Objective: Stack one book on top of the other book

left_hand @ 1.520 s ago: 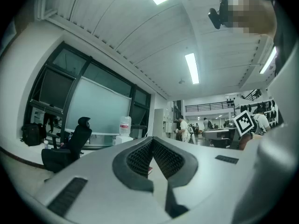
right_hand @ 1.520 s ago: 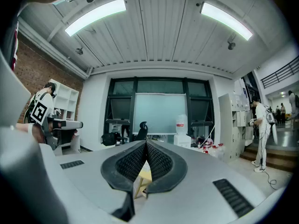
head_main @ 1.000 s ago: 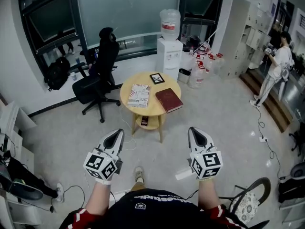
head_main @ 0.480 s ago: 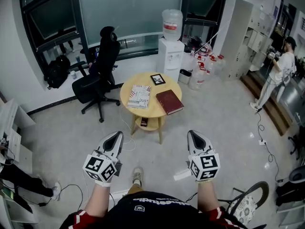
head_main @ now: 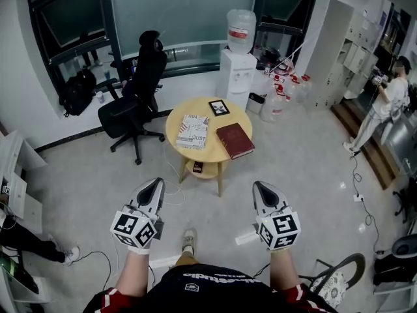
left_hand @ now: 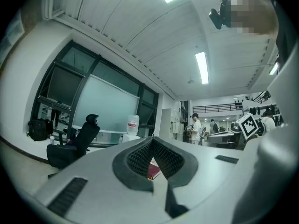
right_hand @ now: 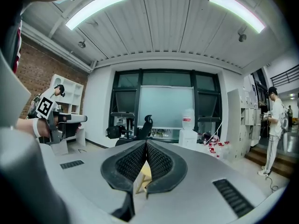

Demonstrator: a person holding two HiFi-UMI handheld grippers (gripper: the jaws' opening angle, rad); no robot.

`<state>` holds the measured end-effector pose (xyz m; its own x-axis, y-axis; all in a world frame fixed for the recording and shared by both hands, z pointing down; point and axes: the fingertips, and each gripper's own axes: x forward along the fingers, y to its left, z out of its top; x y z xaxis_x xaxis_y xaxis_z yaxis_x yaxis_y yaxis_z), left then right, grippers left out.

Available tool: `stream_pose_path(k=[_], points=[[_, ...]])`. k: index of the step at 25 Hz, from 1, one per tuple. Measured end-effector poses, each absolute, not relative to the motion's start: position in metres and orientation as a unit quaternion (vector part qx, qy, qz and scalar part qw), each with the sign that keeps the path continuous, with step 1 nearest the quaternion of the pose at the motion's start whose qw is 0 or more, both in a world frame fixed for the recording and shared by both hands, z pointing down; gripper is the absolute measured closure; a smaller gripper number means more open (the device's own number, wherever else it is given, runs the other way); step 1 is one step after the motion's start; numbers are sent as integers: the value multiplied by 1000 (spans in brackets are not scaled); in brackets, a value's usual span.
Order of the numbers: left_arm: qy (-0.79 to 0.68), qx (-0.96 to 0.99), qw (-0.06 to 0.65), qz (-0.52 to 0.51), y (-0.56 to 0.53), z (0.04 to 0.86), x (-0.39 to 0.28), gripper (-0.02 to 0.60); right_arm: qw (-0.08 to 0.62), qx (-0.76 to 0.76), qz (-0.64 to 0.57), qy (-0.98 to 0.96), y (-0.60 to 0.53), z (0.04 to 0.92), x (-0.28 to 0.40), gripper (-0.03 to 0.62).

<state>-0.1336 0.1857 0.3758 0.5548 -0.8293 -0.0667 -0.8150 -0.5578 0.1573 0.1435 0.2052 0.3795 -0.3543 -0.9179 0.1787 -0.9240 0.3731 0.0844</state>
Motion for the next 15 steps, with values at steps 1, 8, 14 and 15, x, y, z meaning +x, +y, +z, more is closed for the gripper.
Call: stream_pose_path(k=[1,8,14,15], points=[[-466,880,55,-67,180,375,-134,565,99,559,16,-823,200,379,142,566],[-449,889,57,-70,131,374,-132,565,100,565,20,-819,157,373,142,566],[-429,898,52,-83,76,363,-119,565,101,578,11,-810,119,360,150,566],[-424,901,52,-83,68,361,-115,565,102,582,9,-807,113,357,152,566]])
